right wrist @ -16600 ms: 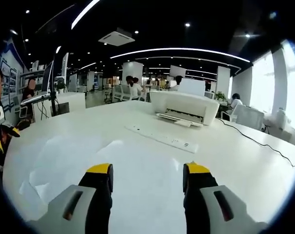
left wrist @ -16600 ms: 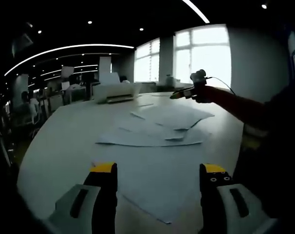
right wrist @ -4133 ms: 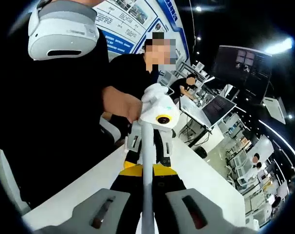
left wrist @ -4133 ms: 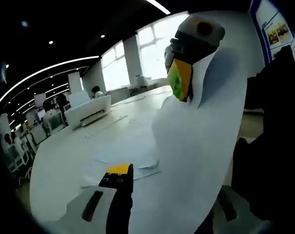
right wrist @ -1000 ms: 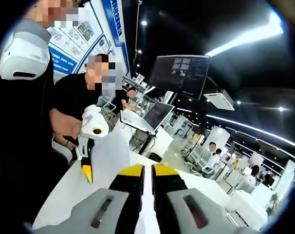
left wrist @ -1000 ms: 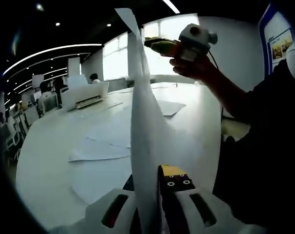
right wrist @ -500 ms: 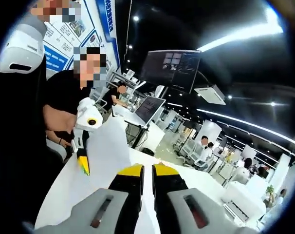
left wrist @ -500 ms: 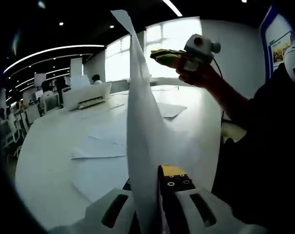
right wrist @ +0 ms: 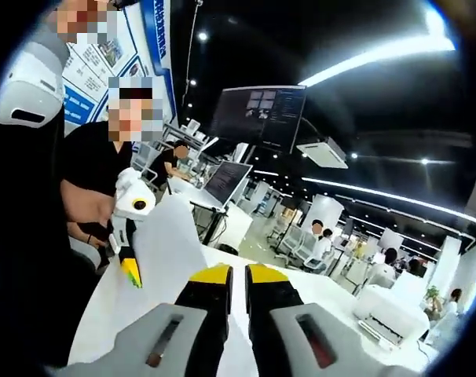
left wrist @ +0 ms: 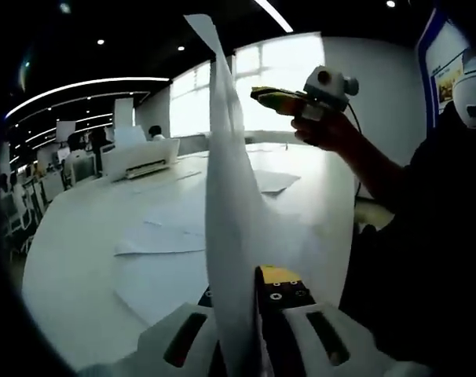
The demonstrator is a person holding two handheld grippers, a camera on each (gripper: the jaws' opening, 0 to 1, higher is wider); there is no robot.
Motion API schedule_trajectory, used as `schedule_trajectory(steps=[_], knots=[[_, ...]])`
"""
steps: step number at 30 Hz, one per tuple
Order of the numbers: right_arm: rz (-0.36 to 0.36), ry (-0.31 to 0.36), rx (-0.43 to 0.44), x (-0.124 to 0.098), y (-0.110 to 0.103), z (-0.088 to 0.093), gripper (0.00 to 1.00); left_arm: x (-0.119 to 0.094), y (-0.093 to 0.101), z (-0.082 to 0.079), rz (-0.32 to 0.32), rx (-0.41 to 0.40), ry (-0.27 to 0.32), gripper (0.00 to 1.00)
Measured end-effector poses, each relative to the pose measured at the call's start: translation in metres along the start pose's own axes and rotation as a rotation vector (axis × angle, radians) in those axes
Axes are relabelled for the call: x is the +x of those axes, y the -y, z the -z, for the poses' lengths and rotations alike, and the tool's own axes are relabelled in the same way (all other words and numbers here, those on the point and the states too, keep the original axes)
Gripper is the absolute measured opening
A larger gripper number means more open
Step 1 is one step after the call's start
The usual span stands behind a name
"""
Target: Organize the stack of printing papers by aligning and flattening the scattered papers on the table
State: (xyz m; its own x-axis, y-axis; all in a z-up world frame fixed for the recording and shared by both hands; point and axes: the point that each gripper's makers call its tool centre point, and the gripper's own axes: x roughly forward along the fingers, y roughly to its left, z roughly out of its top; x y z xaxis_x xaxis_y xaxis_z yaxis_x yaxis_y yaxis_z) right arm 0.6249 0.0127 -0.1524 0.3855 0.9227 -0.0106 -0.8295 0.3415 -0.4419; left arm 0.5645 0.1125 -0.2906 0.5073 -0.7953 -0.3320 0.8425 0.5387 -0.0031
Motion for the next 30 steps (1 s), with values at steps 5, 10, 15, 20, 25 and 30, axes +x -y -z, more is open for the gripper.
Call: schedule_trajectory(steps=[5, 10, 15, 20, 25, 30], knots=[[-0.001, -0.031, -0.003, -0.008, -0.001, 0.007, 0.03, -0.007, -0.005, -0.001, -0.016, -0.041, 0.019, 0.06], [0.014, -0.042, 0.0, -0.019, 0.001, 0.01, 0.03, -0.012, -0.009, -0.002, -0.028, -0.062, 0.027, 0.06], [0.032, -0.052, 0.007, -0.026, 0.003, 0.014, 0.03, -0.014, -0.014, -0.002, -0.046, -0.049, 0.025, 0.06], [0.023, -0.06, 0.003, -0.026, -0.002, 0.016, 0.03, -0.013, -0.017, -0.001, -0.06, -0.031, 0.012, 0.06], [0.008, -0.071, -0.004, -0.024, -0.007, 0.018, 0.03, -0.014, -0.018, 0.0, -0.065, -0.019, 0.011, 0.06], [0.017, -0.083, 0.006, -0.026, -0.006, 0.023, 0.04, -0.015, -0.013, 0.0, -0.082, -0.009, 0.008, 0.06]])
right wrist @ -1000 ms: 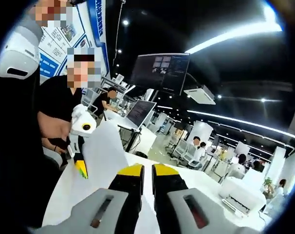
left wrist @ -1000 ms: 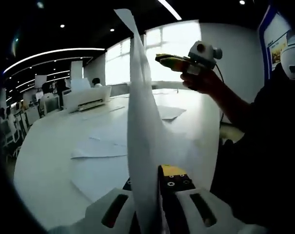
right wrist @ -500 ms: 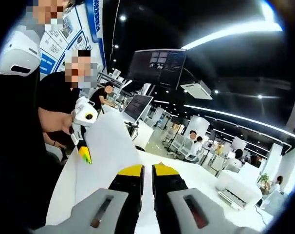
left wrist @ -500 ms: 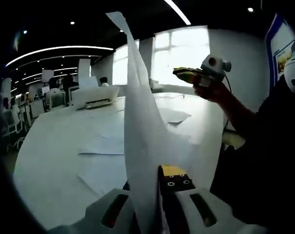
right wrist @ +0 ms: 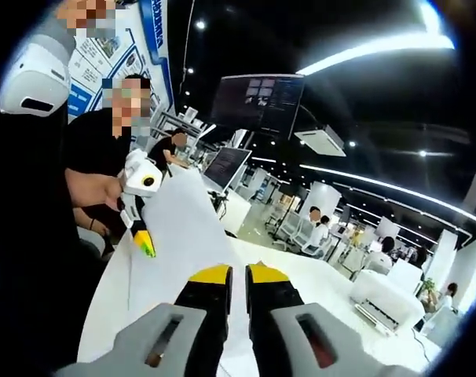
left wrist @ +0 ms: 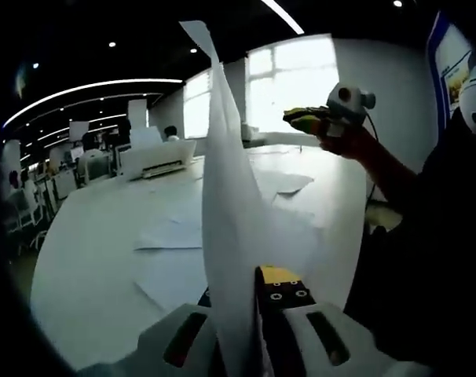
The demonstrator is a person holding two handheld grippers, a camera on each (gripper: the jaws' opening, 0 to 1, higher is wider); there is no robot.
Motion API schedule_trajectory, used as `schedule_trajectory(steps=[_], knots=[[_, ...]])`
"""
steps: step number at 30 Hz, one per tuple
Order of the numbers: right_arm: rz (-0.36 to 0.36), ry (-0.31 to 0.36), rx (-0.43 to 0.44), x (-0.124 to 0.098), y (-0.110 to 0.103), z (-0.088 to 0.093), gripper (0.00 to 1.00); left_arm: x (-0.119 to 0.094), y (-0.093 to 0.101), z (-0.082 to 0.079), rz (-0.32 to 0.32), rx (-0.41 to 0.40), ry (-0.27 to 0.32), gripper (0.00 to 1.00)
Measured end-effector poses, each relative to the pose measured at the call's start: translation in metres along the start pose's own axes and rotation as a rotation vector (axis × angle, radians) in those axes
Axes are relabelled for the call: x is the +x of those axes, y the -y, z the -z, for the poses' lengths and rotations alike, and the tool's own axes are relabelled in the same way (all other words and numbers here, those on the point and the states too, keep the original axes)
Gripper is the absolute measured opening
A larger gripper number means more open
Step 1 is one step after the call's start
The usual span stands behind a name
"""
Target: Organize the stack of printing papers by aligning and flattening the scattered papers on the table
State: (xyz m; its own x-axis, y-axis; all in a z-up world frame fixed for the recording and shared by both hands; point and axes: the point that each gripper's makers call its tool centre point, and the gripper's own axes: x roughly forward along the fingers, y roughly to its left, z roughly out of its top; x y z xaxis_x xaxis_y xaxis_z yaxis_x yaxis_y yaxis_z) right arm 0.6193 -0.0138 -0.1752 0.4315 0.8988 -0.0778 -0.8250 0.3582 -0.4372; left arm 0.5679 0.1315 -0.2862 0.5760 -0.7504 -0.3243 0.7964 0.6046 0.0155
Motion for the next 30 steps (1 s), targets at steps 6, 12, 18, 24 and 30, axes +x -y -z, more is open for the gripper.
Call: schedule_trajectory(steps=[6, 12, 18, 24, 30], knots=[[0.012, -0.017, 0.01, -0.006, 0.001, 0.007, 0.04, -0.005, -0.005, 0.004, -0.02, -0.003, 0.006, 0.06], [0.034, -0.038, 0.021, -0.017, 0.004, 0.017, 0.05, -0.011, -0.011, 0.005, -0.039, 0.001, 0.023, 0.06], [0.056, -0.05, 0.038, -0.025, 0.008, 0.024, 0.06, -0.017, -0.015, 0.001, -0.05, -0.007, 0.054, 0.06], [0.062, -0.068, 0.052, -0.029, 0.007, 0.031, 0.08, -0.023, -0.022, 0.004, -0.068, -0.019, 0.055, 0.06], [0.088, -0.101, 0.073, -0.033, 0.012, 0.043, 0.11, -0.025, -0.022, 0.007, -0.049, -0.059, 0.042, 0.06]])
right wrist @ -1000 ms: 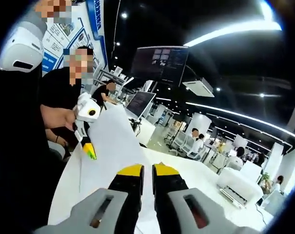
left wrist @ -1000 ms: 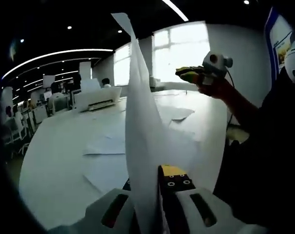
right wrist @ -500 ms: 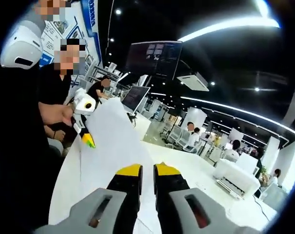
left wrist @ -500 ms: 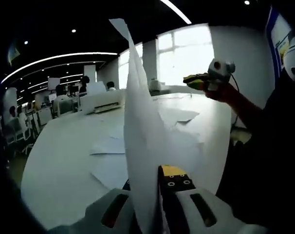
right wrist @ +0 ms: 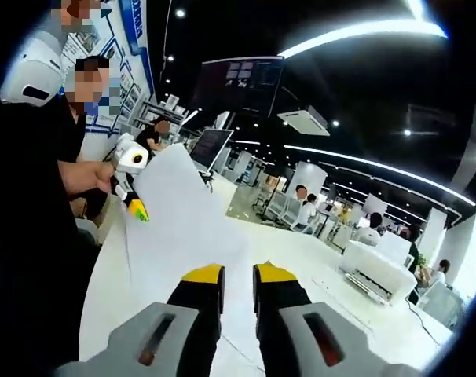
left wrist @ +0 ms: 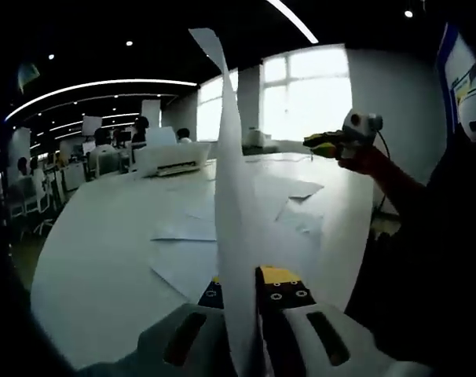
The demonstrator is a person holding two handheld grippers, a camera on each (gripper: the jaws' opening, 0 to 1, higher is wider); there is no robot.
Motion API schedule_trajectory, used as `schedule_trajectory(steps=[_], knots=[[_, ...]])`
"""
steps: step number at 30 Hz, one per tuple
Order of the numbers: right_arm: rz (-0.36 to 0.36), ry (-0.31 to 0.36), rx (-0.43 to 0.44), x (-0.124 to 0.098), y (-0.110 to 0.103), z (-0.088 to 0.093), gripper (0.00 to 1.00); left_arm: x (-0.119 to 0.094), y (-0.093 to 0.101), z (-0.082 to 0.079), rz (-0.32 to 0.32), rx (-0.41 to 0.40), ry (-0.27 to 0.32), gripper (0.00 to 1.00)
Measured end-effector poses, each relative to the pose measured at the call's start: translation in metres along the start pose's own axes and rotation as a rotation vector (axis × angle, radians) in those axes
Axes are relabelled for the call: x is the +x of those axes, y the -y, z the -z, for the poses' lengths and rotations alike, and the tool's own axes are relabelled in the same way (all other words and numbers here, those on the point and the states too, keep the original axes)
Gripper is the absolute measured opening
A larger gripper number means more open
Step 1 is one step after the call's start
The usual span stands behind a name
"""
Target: Organize the stack of printing papers by aligning and flattening the scattered papers on the table
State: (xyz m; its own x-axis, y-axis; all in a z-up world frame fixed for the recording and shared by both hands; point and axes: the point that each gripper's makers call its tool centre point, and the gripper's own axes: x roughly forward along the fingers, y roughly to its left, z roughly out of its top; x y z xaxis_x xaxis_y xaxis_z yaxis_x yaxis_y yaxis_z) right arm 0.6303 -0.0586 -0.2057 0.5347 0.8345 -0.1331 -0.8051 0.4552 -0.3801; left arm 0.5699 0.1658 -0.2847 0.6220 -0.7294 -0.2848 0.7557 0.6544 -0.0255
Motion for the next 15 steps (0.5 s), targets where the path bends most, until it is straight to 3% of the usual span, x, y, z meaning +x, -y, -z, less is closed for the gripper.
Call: schedule_trajectory(steps=[15], knots=[[0.075, -0.057, 0.086, -0.014, 0.018, 0.026, 0.13, -0.012, -0.015, 0.008, -0.033, -0.039, 0.006, 0.06]])
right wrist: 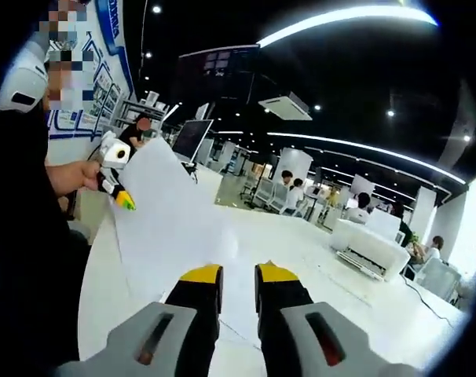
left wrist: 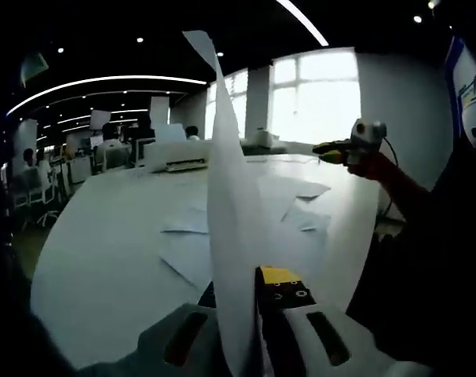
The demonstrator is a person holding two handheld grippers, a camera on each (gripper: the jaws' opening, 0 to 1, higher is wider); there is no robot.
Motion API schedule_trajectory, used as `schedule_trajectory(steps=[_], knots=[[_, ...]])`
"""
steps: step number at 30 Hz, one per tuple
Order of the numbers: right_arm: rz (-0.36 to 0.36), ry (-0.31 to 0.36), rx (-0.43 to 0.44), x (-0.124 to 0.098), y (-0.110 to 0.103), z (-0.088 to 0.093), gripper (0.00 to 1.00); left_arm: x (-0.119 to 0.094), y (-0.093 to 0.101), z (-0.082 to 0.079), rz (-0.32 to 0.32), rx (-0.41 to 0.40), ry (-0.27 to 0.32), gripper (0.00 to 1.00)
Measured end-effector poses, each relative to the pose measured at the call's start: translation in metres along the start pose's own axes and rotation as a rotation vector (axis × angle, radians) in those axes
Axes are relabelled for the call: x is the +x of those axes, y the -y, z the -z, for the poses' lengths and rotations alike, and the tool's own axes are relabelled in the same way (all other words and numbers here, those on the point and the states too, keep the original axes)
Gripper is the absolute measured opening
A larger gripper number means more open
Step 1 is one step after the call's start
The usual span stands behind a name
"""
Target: Organize the stack of printing papers by aligning and flattening the scattered papers on the table
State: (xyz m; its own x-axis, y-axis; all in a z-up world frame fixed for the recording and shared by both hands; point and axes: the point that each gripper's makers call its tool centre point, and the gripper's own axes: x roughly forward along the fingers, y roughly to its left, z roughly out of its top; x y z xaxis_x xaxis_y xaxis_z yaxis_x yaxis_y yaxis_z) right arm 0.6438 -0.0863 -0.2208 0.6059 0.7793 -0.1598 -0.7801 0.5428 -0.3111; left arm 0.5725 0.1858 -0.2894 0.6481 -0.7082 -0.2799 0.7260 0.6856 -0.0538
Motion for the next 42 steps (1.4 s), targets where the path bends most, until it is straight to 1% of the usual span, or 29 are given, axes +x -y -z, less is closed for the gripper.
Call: schedule_trajectory(steps=[5, 9, 16, 21, 28, 31, 42], knots=[[0.018, -0.019, 0.02, -0.004, 0.004, 0.009, 0.13, -0.003, -0.003, 0.001, -0.01, -0.007, 0.007, 0.06], [0.049, -0.041, 0.05, -0.011, 0.012, 0.02, 0.13, -0.004, -0.004, 0.0, -0.013, -0.01, 0.018, 0.06], [0.127, -0.065, 0.129, -0.024, 0.031, 0.035, 0.13, -0.001, -0.002, 0.003, -0.008, -0.009, 0.008, 0.06], [0.158, -0.063, 0.191, -0.03, 0.041, 0.043, 0.15, 0.0, 0.0, 0.004, -0.004, -0.006, 0.004, 0.06], [0.198, -0.084, 0.233, -0.029, 0.053, 0.051, 0.21, 0.003, 0.002, 0.007, 0.001, -0.006, -0.002, 0.06], [0.208, -0.086, 0.242, -0.028, 0.057, 0.052, 0.22, 0.004, 0.003, 0.007, 0.005, -0.006, -0.003, 0.06], [0.222, -0.107, 0.256, -0.018, 0.067, 0.056, 0.27, 0.005, 0.002, 0.008, 0.011, -0.005, -0.006, 0.06]])
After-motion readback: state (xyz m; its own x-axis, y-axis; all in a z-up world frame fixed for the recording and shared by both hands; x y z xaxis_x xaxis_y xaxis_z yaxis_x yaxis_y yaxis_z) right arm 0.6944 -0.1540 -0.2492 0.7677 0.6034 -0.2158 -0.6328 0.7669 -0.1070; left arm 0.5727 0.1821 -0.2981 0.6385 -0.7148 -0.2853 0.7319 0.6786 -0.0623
